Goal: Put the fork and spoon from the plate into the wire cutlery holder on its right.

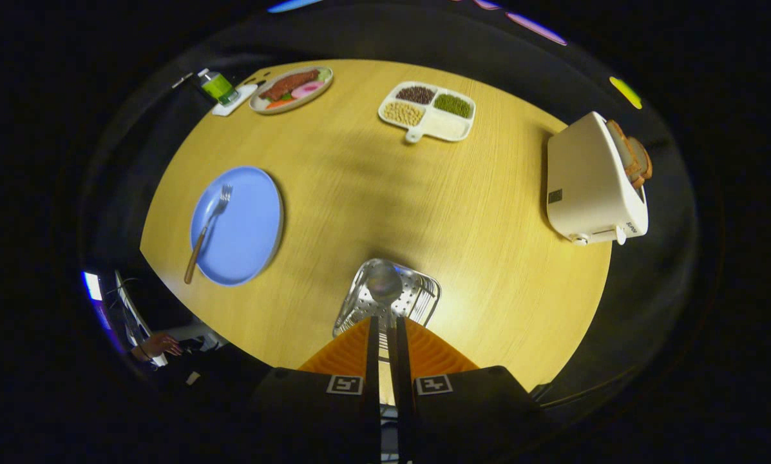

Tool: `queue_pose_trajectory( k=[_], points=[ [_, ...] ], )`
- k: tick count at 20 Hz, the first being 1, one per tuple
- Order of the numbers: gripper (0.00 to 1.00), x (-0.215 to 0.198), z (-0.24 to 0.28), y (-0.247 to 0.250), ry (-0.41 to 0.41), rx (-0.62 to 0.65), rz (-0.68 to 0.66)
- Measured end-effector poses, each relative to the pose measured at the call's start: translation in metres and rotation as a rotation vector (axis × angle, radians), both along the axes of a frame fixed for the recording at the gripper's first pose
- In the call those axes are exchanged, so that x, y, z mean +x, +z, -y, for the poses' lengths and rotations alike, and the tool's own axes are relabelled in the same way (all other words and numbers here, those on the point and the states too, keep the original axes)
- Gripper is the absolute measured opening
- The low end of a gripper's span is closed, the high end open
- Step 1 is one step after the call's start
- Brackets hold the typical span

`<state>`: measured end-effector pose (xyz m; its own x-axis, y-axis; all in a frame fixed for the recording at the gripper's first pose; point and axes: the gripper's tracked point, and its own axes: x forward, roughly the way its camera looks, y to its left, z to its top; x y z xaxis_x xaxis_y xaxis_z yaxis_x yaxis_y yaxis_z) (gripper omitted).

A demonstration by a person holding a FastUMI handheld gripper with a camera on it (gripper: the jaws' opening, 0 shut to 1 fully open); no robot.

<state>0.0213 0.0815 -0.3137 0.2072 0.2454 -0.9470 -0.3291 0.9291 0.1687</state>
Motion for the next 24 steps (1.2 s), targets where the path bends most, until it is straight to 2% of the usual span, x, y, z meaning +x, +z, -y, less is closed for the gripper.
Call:
queue_pose_trajectory(
  k=[3, 4, 6, 10, 13, 17, 24],
  points=[
    [0.29, 0.001, -0.045, 0.036, 0.005, 0.095, 0.111],
    [0.3, 0.0, -0.066, 0.045, 0.003, 0.14, 0.131],
    [0.42, -0.006, -0.112, 0.062, -0.008, 0.245, 0.14],
    [0.47, -0.014, -0.189, 0.07, 0.014, 0.345, 0.142],
    [0.47, -0.024, -0.238, 0.057, 0.046, 0.362, 0.139],
    [0.47, -0.037, -0.282, 0.017, 0.055, 0.324, 0.096],
    [0.48, -0.038, -0.302, -0.06, -0.011, 0.202, 0.036]
  ],
)
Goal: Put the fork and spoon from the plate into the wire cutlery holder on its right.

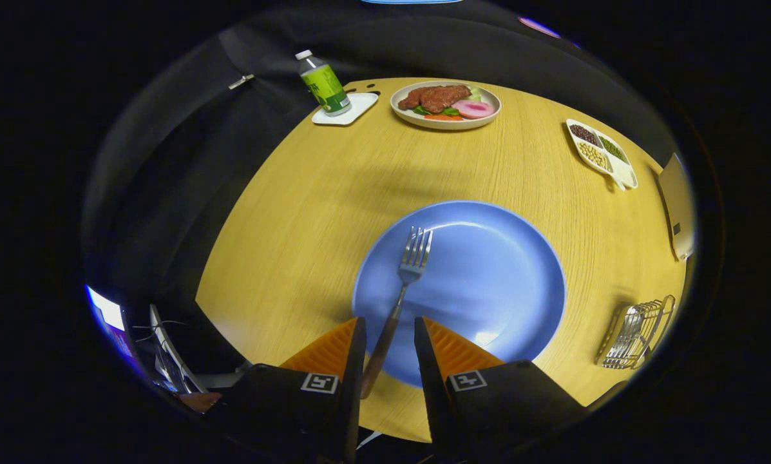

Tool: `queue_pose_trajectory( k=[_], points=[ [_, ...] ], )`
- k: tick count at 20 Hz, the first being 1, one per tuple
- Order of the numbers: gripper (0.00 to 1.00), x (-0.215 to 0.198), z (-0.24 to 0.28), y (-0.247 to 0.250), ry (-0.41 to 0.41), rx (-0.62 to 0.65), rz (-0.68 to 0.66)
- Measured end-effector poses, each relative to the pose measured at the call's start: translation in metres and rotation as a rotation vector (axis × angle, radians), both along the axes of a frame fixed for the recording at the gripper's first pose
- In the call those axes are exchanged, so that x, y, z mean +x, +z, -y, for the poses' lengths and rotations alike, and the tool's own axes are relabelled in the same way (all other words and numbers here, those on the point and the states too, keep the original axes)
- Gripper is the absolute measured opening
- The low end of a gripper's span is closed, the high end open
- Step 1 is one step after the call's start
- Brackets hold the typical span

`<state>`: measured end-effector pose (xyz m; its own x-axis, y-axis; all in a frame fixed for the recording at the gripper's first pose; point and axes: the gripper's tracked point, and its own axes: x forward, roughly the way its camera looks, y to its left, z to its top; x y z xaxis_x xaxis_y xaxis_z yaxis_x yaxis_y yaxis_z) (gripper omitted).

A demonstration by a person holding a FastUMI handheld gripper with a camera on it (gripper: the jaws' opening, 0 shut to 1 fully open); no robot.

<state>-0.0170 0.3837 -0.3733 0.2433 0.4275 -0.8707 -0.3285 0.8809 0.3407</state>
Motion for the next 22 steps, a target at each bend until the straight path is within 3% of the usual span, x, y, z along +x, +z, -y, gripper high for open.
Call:
queue_pose_trajectory(
  k=[4, 6, 9, 15, 22],
  points=[
    [0.48, 0.001, 0.0, -0.024, -0.013, -0.063, -0.023],
    [0.41, -0.001, 0.002, -0.034, -0.009, -0.091, -0.038],
    [0.09, 0.003, 0.012, -0.036, -0.019, -0.107, -0.036],
    [0.06, 0.016, 0.02, 0.009, -0.111, 0.089, -0.047],
    [0.05, 0.026, 0.112, 0.105, -0.085, 0.15, 0.058]
  ],
)
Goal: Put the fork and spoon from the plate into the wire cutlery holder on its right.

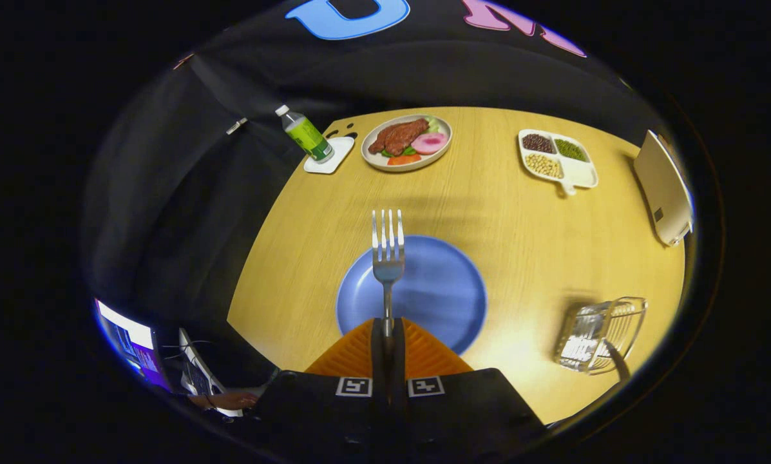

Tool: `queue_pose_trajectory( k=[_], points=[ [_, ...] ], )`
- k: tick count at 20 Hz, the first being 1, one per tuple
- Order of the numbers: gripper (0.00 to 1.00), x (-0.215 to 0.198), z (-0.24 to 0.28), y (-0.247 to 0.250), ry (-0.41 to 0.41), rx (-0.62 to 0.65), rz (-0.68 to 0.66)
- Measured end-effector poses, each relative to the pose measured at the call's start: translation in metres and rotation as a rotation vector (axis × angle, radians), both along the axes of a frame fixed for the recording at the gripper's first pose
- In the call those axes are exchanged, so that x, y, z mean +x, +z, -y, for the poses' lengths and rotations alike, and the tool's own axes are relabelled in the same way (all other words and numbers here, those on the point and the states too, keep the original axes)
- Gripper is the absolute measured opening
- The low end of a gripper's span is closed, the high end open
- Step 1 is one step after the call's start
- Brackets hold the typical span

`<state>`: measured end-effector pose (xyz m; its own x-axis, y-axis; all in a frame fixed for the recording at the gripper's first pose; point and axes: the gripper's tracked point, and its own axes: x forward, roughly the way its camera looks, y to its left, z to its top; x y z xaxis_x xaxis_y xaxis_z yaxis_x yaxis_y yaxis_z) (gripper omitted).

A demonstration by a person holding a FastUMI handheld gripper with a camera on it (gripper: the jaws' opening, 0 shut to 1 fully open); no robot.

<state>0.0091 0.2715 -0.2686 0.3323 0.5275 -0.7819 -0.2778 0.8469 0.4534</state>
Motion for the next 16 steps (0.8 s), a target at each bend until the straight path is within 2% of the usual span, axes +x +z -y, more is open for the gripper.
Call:
queue_pose_trajectory(
  k=[3, 7, 12, 16],
  points=[
    [0.05, 0.004, 0.061, 0.028, 0.012, -0.076, 0.035],
    [0.05, -0.007, 0.139, 0.042, 0.076, -0.191, -0.002],
    [0.06, -0.032, 0.211, 0.028, 0.149, -0.299, -0.165],
    [0.05, -0.047, 0.244, -0.001, 0.268, -0.42, -0.33]
  ],
)
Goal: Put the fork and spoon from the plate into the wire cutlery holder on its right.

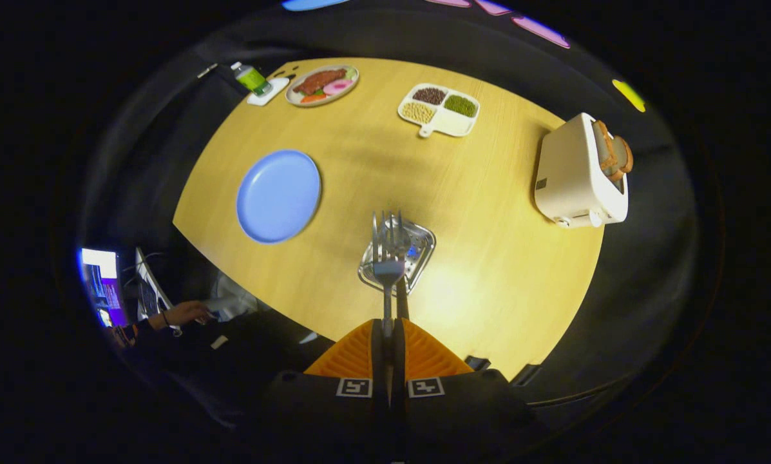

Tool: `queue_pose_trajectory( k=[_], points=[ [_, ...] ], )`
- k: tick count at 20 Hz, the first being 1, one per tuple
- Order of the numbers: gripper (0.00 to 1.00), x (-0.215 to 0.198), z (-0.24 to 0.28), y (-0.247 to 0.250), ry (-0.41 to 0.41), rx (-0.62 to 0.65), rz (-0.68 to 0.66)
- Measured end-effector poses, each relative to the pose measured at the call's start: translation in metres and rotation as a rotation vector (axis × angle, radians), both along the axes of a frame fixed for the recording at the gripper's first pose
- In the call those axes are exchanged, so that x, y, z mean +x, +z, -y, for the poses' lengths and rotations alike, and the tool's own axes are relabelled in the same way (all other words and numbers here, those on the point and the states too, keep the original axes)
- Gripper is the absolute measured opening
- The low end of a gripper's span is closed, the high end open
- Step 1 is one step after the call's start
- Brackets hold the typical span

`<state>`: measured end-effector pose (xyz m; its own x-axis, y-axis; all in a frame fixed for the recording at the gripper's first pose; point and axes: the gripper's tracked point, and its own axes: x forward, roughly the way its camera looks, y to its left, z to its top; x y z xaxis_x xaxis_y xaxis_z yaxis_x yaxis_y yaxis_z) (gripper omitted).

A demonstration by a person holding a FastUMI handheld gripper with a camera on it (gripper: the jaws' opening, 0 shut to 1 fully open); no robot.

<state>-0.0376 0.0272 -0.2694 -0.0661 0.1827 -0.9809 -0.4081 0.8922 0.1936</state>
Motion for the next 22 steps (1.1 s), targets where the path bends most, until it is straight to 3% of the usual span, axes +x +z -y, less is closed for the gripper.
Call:
queue_pose_trajectory(
  k=[4, 9, 15, 22],
  points=[
    [0.06, -0.005, 0.011, -0.024, 0.123, -0.09, -0.141],
    [0.06, 0.007, 0.001, -0.043, 0.202, -0.148, -0.258],
    [0.06, 0.017, -0.01, -0.066, 0.231, -0.21, -0.337],
    [0.13, 0.023, -0.017, -0.076, 0.225, -0.205, -0.317]
  ],
)
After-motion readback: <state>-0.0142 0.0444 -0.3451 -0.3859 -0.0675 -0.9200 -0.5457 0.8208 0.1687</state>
